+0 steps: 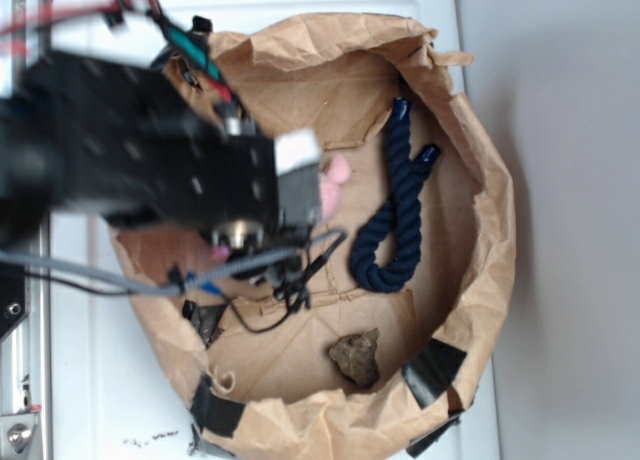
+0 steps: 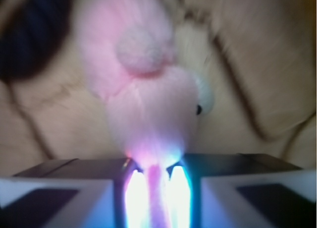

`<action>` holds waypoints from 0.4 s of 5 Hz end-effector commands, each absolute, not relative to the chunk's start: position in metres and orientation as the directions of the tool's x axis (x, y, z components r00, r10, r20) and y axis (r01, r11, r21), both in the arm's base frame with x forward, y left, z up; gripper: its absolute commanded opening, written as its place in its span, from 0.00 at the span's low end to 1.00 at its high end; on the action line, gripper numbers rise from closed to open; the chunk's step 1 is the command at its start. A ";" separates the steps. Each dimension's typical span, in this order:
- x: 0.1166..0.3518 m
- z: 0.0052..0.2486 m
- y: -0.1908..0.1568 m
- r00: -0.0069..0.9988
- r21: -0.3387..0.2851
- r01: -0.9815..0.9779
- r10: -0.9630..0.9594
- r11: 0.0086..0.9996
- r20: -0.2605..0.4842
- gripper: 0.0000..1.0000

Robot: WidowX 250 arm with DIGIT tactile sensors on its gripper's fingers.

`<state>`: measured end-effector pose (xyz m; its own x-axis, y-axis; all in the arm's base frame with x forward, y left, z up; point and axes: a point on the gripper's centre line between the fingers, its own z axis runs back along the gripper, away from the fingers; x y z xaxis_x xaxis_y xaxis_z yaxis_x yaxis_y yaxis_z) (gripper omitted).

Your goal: Grab the pink bunny.

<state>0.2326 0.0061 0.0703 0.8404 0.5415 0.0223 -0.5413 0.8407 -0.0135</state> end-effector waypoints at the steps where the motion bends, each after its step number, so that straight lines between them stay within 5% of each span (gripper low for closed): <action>1: 0.248 0.152 0.018 0.804 -0.070 -0.590 0.593 0.805 0.047 0.00; 2: 0.257 0.154 0.018 0.845 -0.031 -0.530 0.531 0.847 0.060 0.00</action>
